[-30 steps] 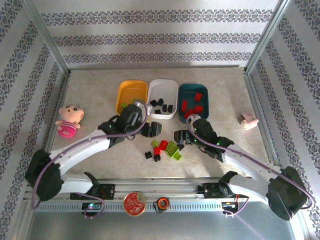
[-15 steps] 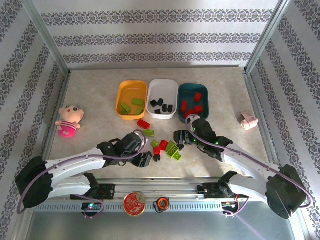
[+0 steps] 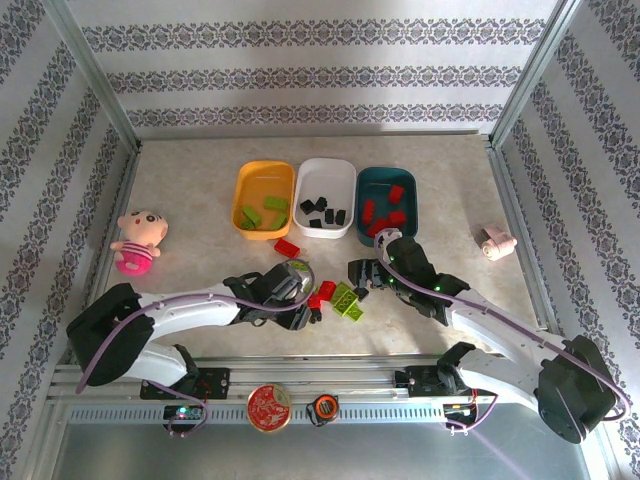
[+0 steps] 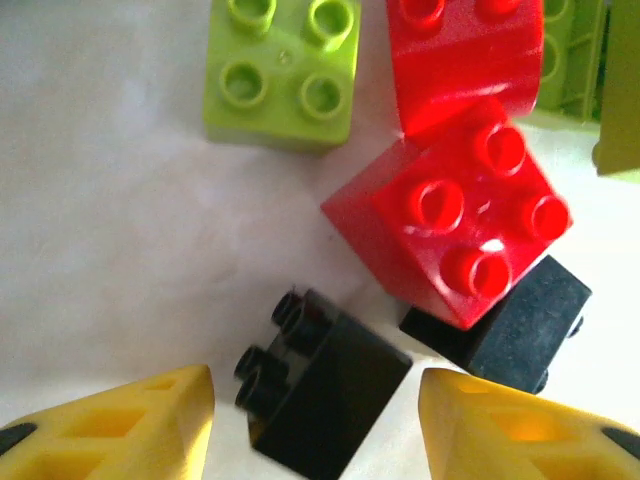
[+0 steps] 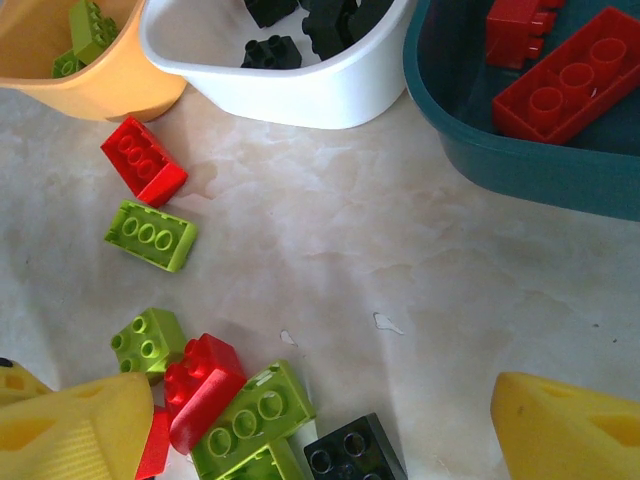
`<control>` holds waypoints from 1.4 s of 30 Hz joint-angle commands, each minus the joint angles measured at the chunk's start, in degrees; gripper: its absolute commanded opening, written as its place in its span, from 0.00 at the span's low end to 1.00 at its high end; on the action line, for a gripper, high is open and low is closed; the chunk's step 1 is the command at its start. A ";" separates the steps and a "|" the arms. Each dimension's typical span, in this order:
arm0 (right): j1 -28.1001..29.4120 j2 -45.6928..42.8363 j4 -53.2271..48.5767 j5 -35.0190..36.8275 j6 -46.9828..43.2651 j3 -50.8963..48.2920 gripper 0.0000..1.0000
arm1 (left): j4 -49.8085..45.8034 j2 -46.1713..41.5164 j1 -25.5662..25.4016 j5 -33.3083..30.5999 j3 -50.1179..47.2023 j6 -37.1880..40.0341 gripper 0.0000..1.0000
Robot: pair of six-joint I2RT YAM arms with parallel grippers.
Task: Sort the legos into containers by color
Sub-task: Pick up the lego from the middle-left of the table, then place the lego in the container.
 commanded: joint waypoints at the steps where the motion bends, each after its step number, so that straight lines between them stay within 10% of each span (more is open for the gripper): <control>1: 0.71 -0.58 -0.36 0.42 0.64 0.30 0.88 | 3.19 2.81 -0.81 -0.15 2.06 2.46 0.51; 10: 0.61 0.16 0.11 0.09 0.23 0.52 0.88 | 0.22 -1.16 -0.81 -2.45 1.03 0.92 0.26; 20: 0.57 -0.52 0.11 -0.53 0.30 0.39 0.88 | 0.92 -6.60 6.72 -3.27 10.29 0.31 0.21; 38: 0.46 -2.00 -1.23 -0.99 0.96 -1.63 0.88 | 1.77 38.01 18.68 2.78 55.73 0.33 0.21; 42: 0.65 -2.34 -1.36 -1.25 1.21 -1.96 0.88 | 1.39 42.59 19.22 4.03 60.56 -1.02 0.34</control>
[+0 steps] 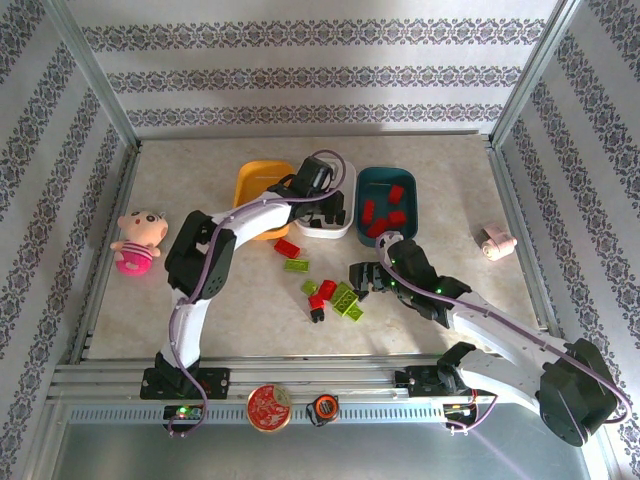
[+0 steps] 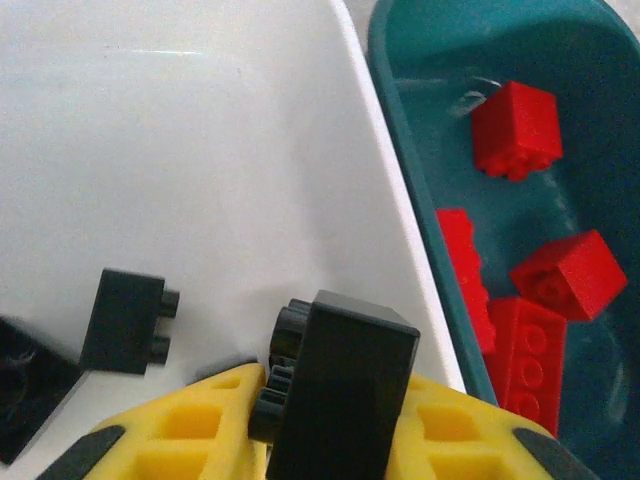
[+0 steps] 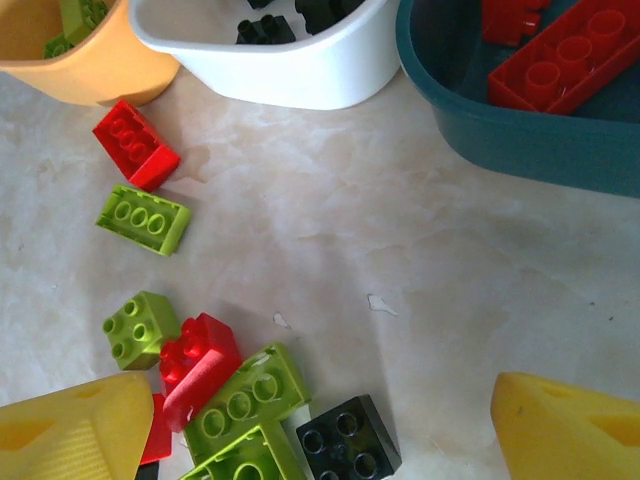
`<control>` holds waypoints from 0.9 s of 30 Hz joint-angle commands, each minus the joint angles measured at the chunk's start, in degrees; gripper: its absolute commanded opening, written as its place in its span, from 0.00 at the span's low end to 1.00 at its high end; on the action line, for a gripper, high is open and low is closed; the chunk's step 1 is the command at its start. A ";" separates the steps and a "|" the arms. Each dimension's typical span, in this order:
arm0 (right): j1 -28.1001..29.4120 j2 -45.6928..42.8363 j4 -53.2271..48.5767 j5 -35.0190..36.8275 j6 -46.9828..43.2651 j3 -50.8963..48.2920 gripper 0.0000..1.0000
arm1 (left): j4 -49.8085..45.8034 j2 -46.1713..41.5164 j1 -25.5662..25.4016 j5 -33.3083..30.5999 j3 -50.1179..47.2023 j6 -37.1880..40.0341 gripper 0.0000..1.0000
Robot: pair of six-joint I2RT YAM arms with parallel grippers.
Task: Sort the legos into containers by color
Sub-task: Place the lego in the container, then pick up the lego from the bottom-center of the table.
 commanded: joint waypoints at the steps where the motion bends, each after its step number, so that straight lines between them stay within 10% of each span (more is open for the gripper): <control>1: 0.72 -1.42 -0.57 -0.85 1.05 -0.84 0.88 | -1.28 1.65 0.74 2.07 4.07 -1.98 0.42; 11: 1.15 -2.87 -0.80 -1.72 1.74 -1.07 0.88 | 3.51 -8.17 0.97 4.46 -3.25 -3.76 0.70; 27: 20.60 9.79 -2.18 -2.44 2.17 5.92 0.84 | 10.88 -63.50 0.96 1.58 -55.55 -11.41 0.94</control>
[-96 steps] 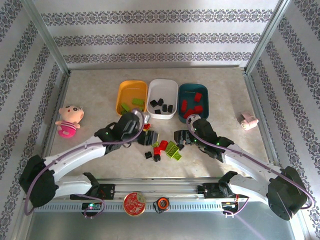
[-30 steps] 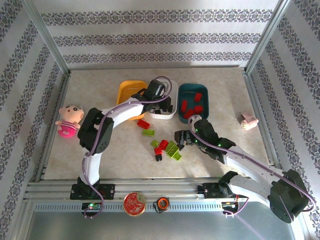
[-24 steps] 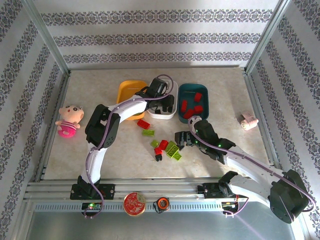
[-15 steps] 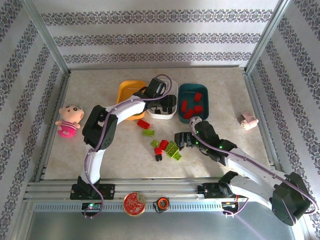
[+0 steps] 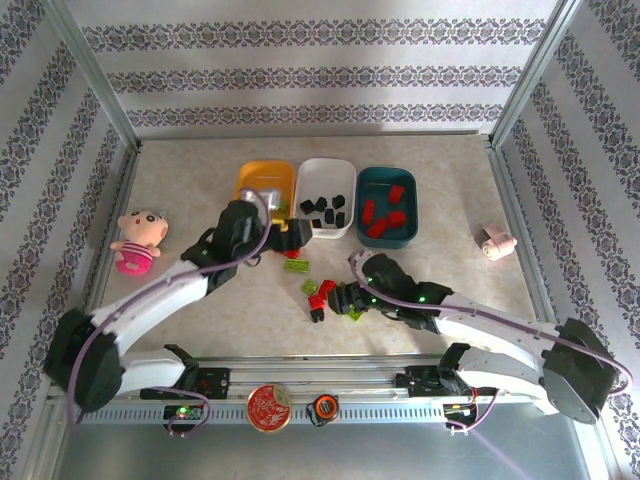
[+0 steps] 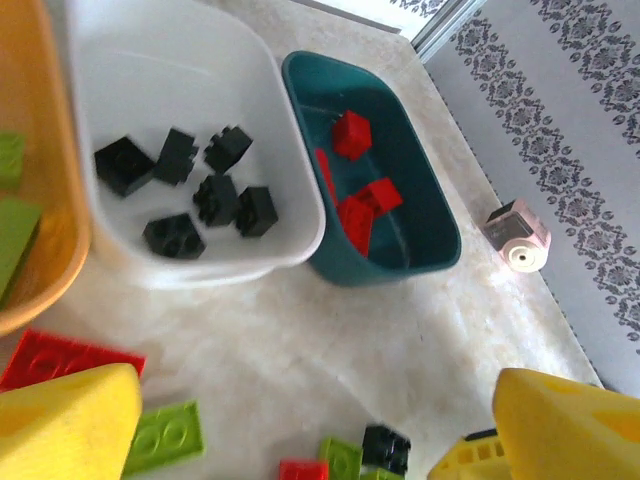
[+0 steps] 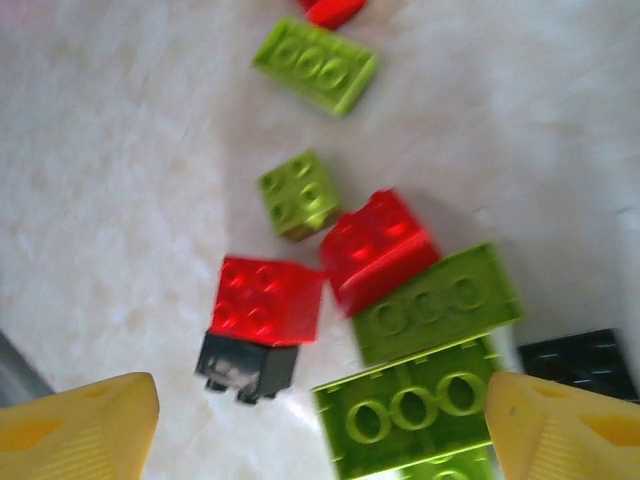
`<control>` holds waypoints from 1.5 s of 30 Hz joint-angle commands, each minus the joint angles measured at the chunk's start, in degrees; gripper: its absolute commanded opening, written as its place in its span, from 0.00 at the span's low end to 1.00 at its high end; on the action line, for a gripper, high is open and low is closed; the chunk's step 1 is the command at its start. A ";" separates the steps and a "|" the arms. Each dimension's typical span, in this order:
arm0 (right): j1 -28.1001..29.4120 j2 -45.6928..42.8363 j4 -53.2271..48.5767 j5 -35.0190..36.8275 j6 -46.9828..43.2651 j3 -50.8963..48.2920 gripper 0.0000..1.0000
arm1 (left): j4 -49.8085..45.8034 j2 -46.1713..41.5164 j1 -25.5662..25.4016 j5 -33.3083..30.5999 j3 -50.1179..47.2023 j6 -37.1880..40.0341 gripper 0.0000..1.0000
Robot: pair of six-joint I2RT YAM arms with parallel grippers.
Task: Sort the legos into containers by color
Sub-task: Pick up the lego from the bottom-center of the table.
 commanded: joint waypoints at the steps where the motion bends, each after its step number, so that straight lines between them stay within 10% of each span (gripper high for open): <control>1: 5.23 4.62 -1.93 0.41 0.55 3.96 0.82 | -3.37 -9.15 0.65 -2.11 -5.45 -2.34 1.00; 10: 14.38 17.14 -11.17 9.36 0.78 13.29 0.73 | -12.02 -26.12 0.63 -5.15 -11.67 -3.90 1.00; 31: 14.24 32.02 -10.91 12.42 1.34 20.65 0.48 | -13.60 -28.31 0.65 -6.08 -13.67 -4.08 1.00; 45: 13.71 15.16 -10.23 4.25 -0.98 14.80 0.30 | -10.68 -28.06 0.63 -5.23 -16.74 -4.70 1.00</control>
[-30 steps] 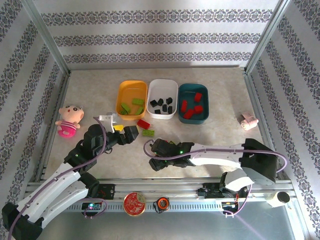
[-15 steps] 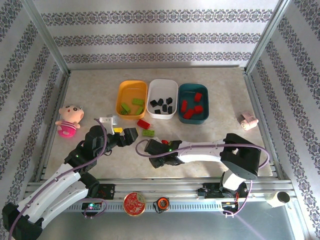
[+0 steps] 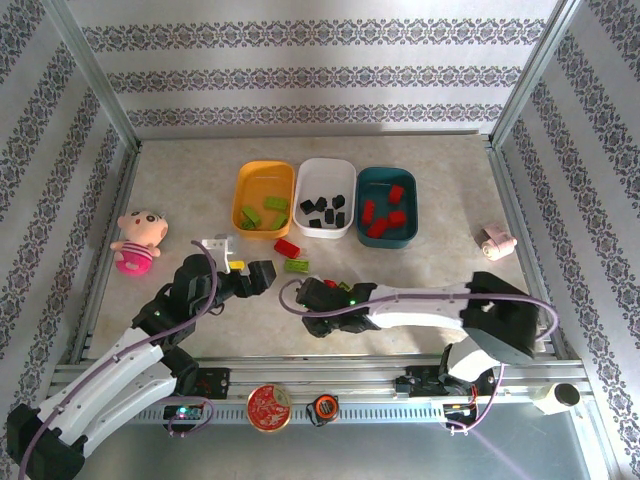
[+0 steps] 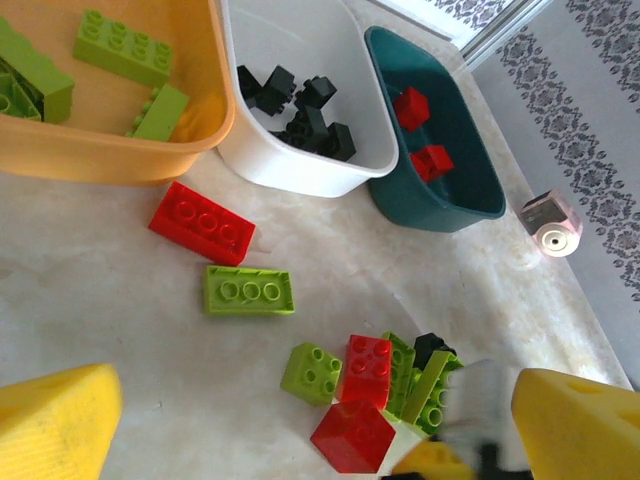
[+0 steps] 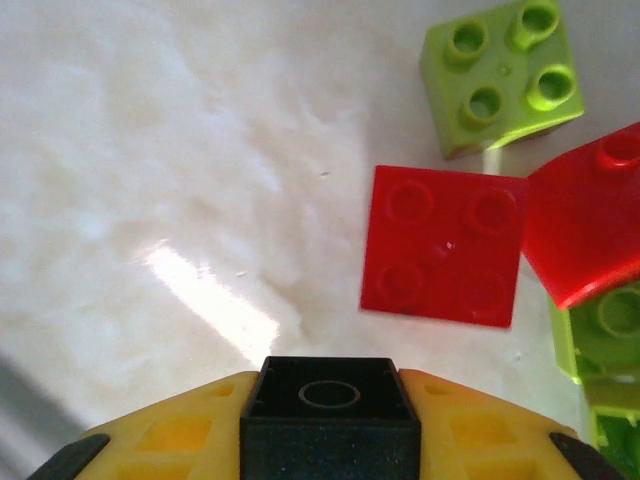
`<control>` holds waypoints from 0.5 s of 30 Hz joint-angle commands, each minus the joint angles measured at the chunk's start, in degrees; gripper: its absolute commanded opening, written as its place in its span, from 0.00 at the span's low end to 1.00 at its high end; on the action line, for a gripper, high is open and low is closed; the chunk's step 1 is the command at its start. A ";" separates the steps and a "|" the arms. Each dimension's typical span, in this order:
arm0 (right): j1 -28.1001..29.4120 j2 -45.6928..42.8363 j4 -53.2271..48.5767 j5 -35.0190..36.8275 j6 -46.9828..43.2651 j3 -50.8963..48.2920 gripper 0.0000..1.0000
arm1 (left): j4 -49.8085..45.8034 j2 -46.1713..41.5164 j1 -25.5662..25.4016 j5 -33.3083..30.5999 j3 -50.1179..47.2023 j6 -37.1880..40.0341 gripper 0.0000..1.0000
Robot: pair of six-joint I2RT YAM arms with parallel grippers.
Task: Sort the legos into containers by color
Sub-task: Pick up the lego from the bottom-center of the table, then place the lego in the container.
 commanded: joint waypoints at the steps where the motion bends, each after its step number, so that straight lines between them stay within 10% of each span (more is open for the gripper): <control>1: -1.23 -7.74 -0.37 -3.28 -1.73 -0.60 0.30 | 2.05 -0.19 0.65 0.45 -1.02 -1.11 1.00; 7: -14.66 -11.03 0.34 -7.38 -5.91 5.86 0.29 | 4.02 1.92 0.57 1.95 -1.35 -1.07 1.00; 15: -29.10 10.78 1.37 -8.16 -7.69 23.89 0.29 | 4.29 2.56 0.65 2.26 -1.28 -1.72 1.00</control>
